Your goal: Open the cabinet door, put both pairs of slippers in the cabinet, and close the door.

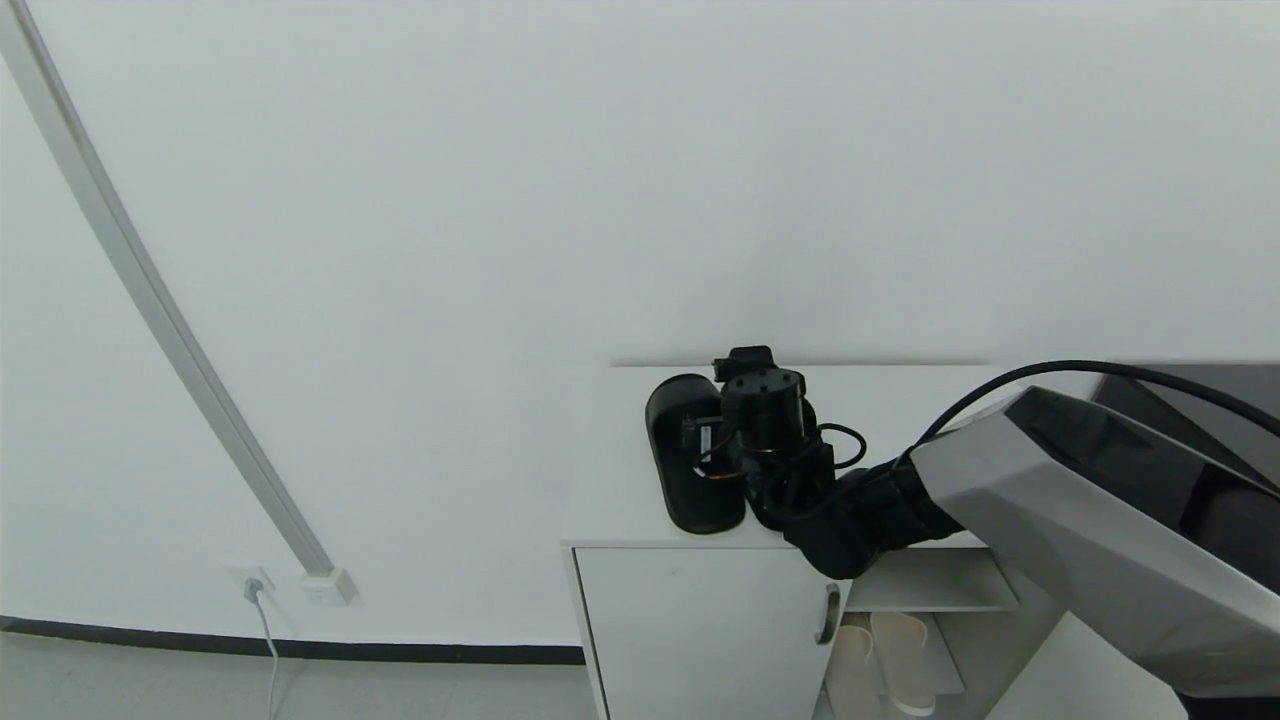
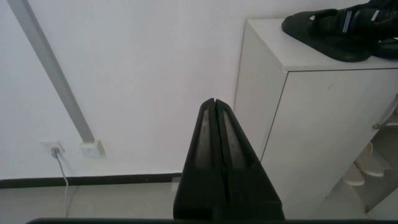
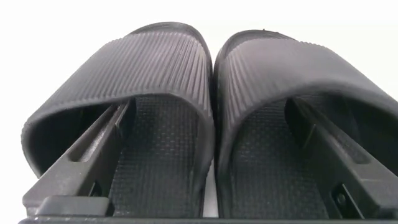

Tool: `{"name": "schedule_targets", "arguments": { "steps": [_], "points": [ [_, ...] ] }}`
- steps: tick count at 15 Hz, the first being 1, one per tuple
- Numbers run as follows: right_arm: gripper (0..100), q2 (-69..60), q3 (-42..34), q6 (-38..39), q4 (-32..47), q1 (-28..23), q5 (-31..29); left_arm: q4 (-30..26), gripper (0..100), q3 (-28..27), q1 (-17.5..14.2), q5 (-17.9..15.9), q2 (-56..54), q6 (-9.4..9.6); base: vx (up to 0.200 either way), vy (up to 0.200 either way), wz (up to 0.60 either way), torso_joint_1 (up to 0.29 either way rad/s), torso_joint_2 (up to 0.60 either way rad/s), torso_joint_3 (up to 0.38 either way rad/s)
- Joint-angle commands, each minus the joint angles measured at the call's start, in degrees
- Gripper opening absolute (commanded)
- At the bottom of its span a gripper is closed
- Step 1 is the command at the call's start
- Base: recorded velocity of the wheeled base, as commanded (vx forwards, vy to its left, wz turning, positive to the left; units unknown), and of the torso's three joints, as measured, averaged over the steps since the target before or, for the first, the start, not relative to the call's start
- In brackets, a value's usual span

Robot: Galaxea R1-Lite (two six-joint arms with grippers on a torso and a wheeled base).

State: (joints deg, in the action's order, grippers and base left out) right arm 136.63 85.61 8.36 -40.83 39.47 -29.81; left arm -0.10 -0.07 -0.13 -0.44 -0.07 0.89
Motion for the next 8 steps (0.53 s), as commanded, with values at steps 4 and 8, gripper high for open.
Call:
{"name": "schedule_targets", "arguments": {
  "steps": [4, 8],
  "points": [
    [0, 0.7, 0.5, 0.0, 0.0, 0.0, 0.0, 0.0, 0, 0.0, 0.0, 0.0, 0.1, -0.01, 0.000, 0.000, 0.00, 0.000, 0.00, 0.000],
    [0, 0.2, 0.3, 0.0, 0.0, 0.1, -0.1, 0.0, 0, 0.0, 0.0, 0.0, 0.1, -0.01, 0.000, 0.000, 0.00, 0.000, 0.00, 0.000]
  ]
}}
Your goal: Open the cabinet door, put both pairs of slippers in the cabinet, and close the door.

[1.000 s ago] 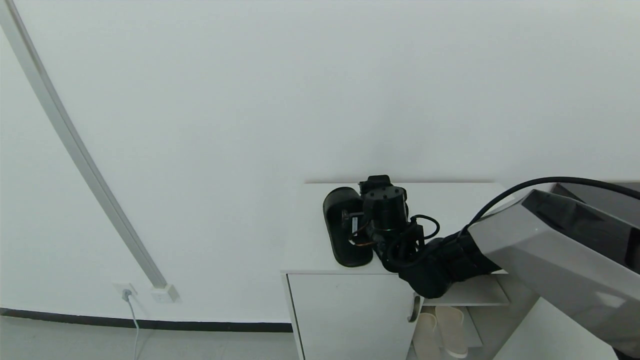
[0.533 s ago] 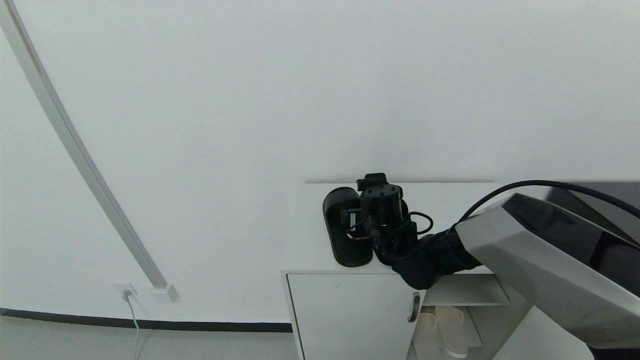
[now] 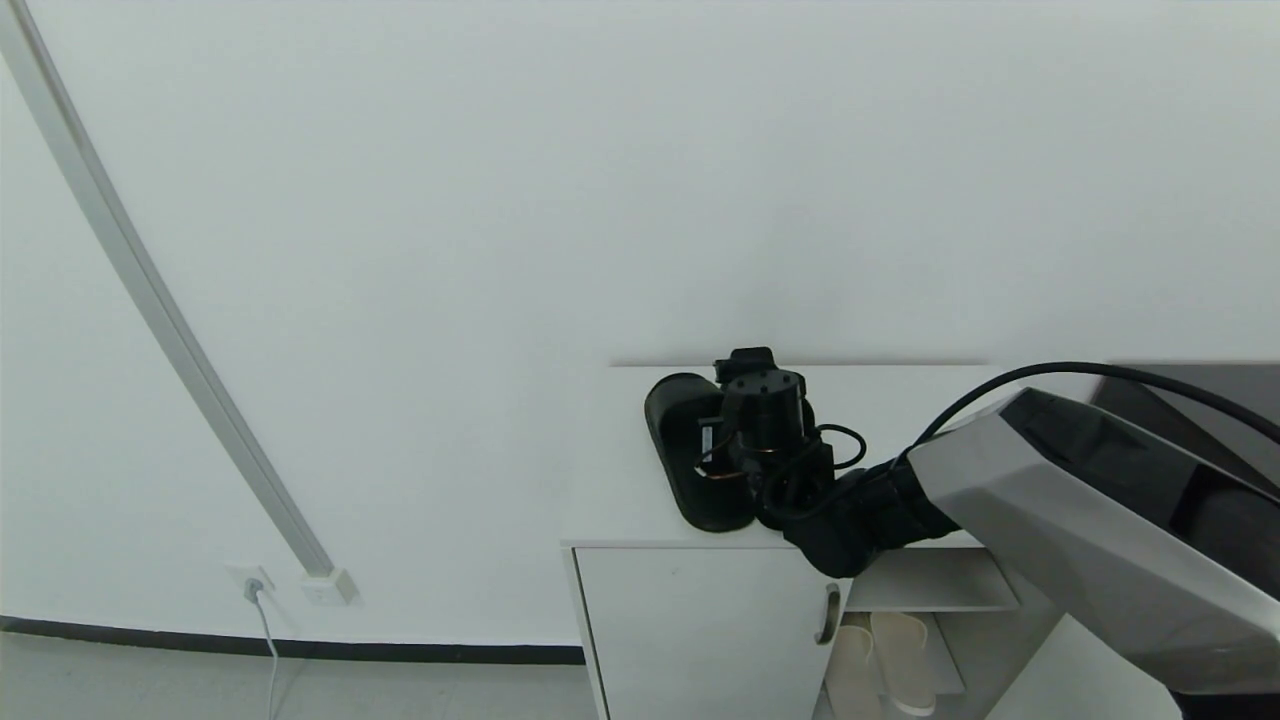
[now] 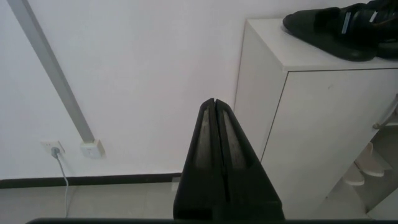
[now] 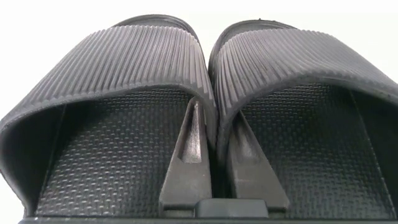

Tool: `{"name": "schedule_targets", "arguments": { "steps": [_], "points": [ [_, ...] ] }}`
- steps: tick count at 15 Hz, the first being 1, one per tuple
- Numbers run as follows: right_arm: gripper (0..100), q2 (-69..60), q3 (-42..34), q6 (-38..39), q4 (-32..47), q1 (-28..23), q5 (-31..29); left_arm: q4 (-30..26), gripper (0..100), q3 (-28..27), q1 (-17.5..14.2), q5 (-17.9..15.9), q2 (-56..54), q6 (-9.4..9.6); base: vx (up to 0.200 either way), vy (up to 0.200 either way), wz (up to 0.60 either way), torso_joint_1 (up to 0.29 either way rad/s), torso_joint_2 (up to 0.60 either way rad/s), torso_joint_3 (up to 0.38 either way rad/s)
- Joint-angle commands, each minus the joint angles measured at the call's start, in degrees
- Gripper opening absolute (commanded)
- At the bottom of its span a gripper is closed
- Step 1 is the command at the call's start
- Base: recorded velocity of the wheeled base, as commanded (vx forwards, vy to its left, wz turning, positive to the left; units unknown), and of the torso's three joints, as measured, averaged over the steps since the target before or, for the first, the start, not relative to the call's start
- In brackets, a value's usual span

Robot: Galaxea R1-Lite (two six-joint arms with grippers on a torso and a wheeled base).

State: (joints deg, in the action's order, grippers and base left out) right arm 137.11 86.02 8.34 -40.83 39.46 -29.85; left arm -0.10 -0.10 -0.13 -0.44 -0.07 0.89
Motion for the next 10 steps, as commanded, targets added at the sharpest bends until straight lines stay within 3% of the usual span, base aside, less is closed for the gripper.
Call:
{"name": "schedule_targets", "arguments": {
  "steps": [1, 6, 10],
  "points": [
    [0, -1.1, -0.6, 0.1, -0.1, 0.1, 0.0, 0.0, 0, 0.0, 0.0, 0.0, 0.1, -0.01, 0.000, 0.000, 0.00, 0.000, 0.00, 0.000],
    [0, -11.0, -15.1, 0.1, -4.9, 3.0, 0.0, 0.0, 0, 0.0, -0.1, 0.1, 0.1, -0.19, 0.000, 0.000, 0.00, 0.000, 0.00, 0.000],
    [0, -25.2, -36.0, 0.0, -9.2, 5.2, 3.3, 0.0, 0, 0.0, 0.0, 0.1, 0.1, -0.19, 0.000, 0.000, 0.00, 0.000, 0.00, 0.000]
  ]
}}
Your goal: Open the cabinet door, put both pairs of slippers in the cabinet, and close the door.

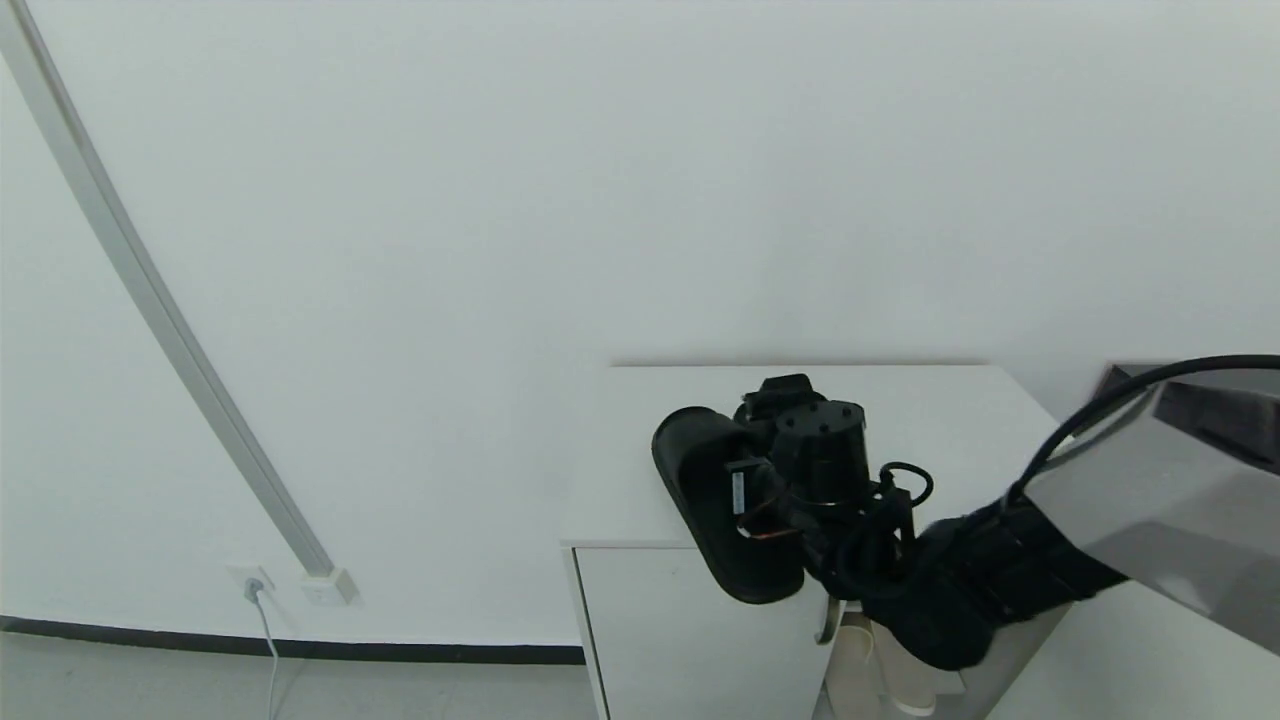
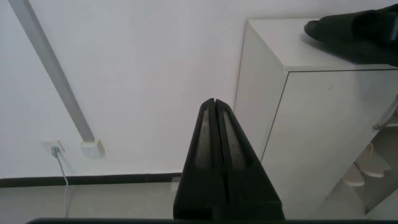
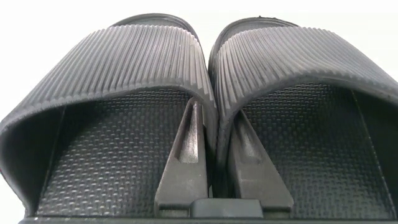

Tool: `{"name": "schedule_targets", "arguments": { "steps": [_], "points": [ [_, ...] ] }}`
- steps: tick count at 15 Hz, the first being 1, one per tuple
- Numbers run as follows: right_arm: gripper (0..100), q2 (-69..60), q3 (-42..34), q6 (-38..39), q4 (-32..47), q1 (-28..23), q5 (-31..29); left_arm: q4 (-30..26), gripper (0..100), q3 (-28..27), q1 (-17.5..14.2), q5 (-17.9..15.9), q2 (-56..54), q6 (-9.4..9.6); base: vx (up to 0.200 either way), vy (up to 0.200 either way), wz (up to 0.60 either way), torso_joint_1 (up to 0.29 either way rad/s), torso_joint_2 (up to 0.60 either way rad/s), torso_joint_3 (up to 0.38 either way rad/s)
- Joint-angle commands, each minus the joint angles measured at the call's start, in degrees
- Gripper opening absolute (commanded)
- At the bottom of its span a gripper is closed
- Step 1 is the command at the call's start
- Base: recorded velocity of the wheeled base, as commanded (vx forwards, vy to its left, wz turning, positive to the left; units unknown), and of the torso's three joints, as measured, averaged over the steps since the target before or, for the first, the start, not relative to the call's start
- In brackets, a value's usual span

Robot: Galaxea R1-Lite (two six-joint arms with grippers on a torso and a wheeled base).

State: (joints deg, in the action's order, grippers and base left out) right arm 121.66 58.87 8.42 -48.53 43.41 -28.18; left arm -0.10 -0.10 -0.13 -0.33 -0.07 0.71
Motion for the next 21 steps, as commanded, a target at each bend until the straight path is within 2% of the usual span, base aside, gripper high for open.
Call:
{"name": "schedule_targets", "arguments": {
  "steps": [1, 5, 13, 21],
  "points": [
    [0, -12.2, -12.5, 0.0, -1.5, 1.6, 1.9, 0.0, 0, 0.0, 0.0, 0.0, 0.1, 0.00, 0.000, 0.000, 0.00, 0.000, 0.00, 0.000],
    [0, -21.2, -21.9, 0.0, -1.3, 2.3, 4.4, 0.0, 0, 0.0, 0.0, 0.0, 0.1, 0.00, 0.000, 0.000, 0.00, 0.000, 0.00, 0.000],
    [0, -23.5, -24.2, -0.1, -1.1, 4.1, 4.0, 0.0, 0, 0.0, 0.0, 0.0, 0.1, -0.09, 0.000, 0.000, 0.00, 0.000, 0.00, 0.000],
    [0, -23.0, -24.5, -0.1, -1.1, 4.3, 4.0, 0.0, 0, 0.0, 0.0, 0.0, 0.1, -0.09, -0.200, 0.000, 0.00, 0.002, 0.00, 0.005]
  ]
}}
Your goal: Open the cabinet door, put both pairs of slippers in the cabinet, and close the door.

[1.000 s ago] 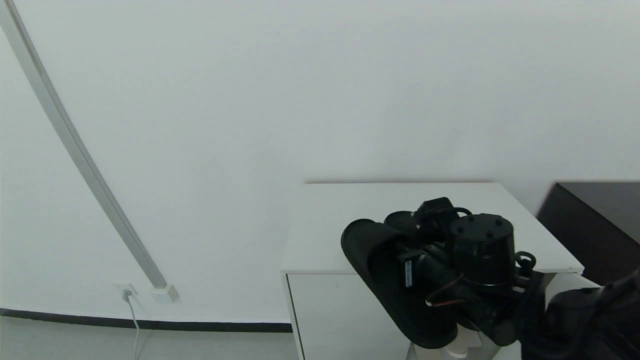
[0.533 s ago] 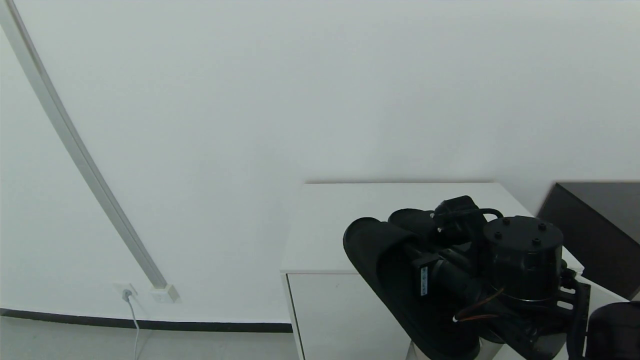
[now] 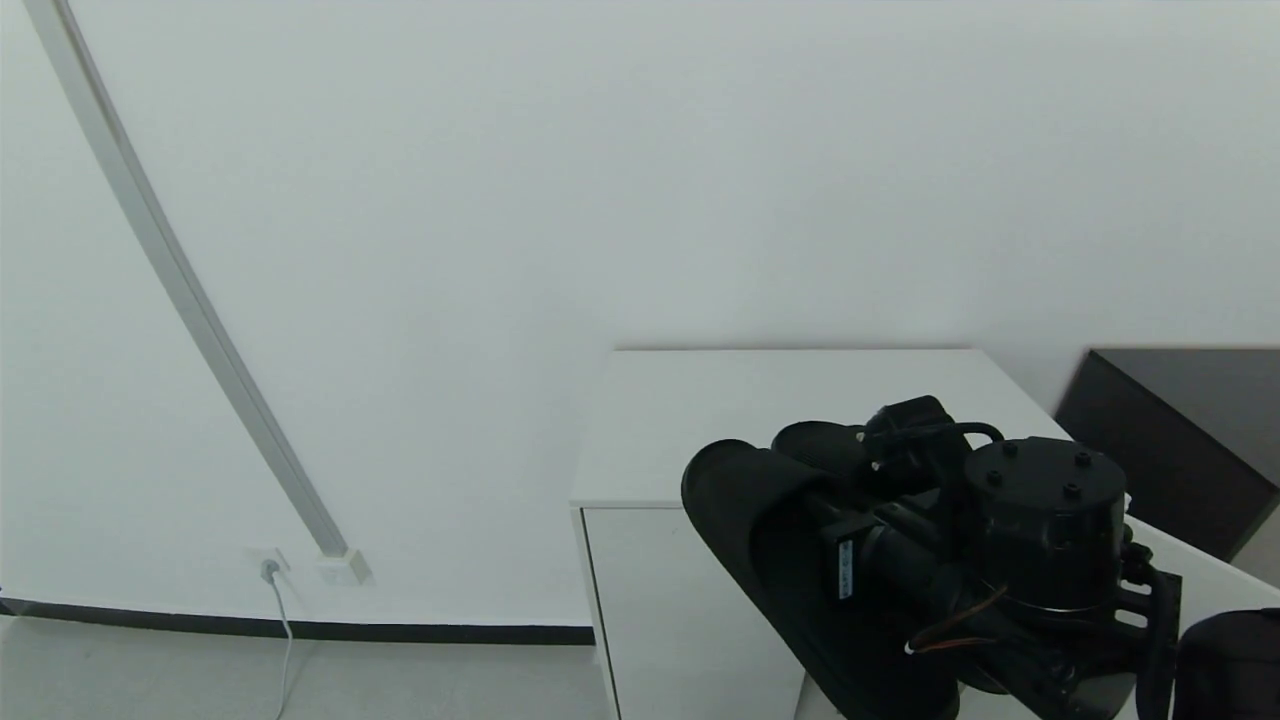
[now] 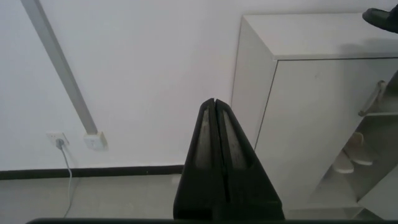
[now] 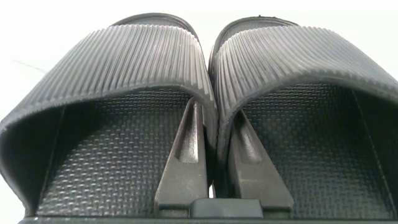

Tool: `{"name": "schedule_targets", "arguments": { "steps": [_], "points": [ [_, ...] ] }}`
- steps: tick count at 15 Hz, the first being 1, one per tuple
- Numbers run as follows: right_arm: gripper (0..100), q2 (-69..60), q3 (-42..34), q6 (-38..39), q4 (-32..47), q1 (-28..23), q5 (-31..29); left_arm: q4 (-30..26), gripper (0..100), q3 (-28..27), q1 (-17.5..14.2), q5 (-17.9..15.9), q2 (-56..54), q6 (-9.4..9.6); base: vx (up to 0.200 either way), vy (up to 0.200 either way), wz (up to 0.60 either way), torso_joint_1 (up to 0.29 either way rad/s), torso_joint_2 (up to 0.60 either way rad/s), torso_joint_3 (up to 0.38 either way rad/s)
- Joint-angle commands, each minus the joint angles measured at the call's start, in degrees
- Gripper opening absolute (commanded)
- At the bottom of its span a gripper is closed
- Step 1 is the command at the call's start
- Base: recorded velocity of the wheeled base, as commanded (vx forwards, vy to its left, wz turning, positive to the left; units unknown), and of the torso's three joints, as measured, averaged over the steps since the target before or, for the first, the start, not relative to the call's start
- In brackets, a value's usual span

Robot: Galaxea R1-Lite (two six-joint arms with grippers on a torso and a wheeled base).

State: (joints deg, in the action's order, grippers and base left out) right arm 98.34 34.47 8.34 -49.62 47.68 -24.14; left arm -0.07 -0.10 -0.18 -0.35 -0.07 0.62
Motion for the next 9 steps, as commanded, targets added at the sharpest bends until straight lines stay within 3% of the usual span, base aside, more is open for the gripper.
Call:
{"name": "schedule_targets", "arguments": {
  "steps": [1, 4, 9],
  "points": [
    [0, 0.4, -0.3, 0.0, 0.0, 0.0, 0.0, 0.0, 0, 0.0, 0.0, 0.0, 0.1, -0.01, -0.200, 0.000, 0.00, 0.002, 0.00, 0.002],
    [0, 1.9, -0.5, 0.1, -0.1, 0.0, 0.0, 0.0, 0, 0.0, 0.0, -0.1, 0.1, 0.26, -0.200, 0.000, 0.00, 0.001, 0.00, -0.001],
    [0, 3.0, -1.2, 0.2, -0.3, 0.5, 0.0, 0.0, 0, 0.0, 0.0, -0.1, 0.1, 0.08, 0.000, 0.000, 0.00, 0.000, 0.00, 0.000]
  ]
}}
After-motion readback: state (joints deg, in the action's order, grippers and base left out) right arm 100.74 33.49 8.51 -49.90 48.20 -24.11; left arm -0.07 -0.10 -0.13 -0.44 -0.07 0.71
